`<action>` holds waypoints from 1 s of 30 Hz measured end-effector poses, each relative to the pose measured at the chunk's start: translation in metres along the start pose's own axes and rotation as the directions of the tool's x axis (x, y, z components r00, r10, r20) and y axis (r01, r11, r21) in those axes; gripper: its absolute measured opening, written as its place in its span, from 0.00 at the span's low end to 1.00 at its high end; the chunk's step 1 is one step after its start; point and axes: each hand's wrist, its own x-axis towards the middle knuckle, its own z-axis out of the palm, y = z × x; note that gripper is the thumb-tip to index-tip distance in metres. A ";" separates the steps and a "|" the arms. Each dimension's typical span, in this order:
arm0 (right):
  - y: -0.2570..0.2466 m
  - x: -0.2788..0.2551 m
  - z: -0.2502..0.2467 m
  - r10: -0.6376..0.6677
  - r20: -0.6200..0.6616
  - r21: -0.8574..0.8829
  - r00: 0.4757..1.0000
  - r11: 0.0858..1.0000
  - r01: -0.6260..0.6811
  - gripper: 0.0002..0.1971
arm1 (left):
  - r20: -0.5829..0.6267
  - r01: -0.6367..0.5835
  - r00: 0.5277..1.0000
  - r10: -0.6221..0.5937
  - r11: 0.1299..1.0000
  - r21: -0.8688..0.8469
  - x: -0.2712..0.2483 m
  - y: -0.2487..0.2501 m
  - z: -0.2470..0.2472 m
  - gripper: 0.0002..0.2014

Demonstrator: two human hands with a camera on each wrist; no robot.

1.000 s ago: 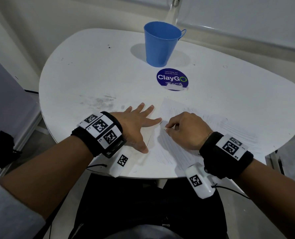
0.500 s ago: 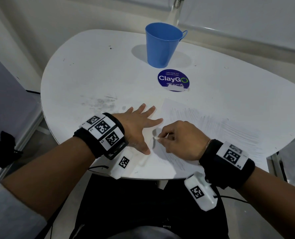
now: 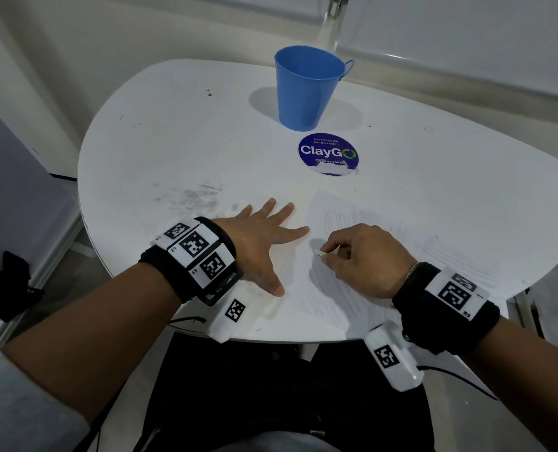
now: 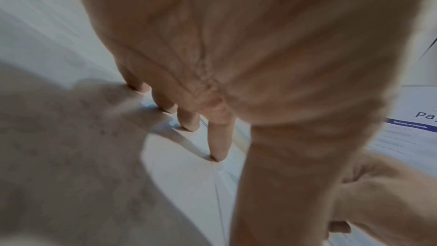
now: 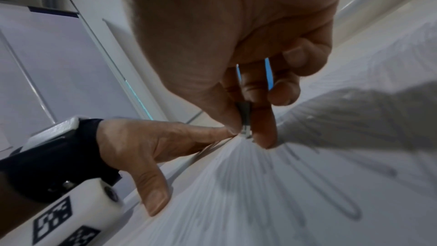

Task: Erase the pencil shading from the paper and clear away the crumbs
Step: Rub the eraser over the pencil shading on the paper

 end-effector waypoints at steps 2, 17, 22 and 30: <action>-0.001 -0.001 0.002 -0.025 0.009 0.024 1.000 0.999 0.025 0.08 | 0.002 0.003 1.000 -0.003 1.000 -0.003 0.000 0.000 0.000 0.58; -0.012 0.004 0.000 -0.148 0.048 -0.101 0.988 0.983 0.152 0.10 | 0.014 0.017 1.000 -0.017 1.000 0.006 -0.002 0.004 -0.003 0.58; -0.013 0.005 0.001 -0.135 0.024 -0.129 0.991 0.982 0.137 0.10 | 0.014 0.013 1.000 -0.013 1.000 0.003 -0.001 0.005 -0.003 0.58; -0.007 0.014 -0.006 -0.040 -0.045 -0.098 0.998 0.995 0.035 0.09 | 0.012 0.023 1.000 -0.023 1.000 0.002 -0.003 0.007 -0.004 0.57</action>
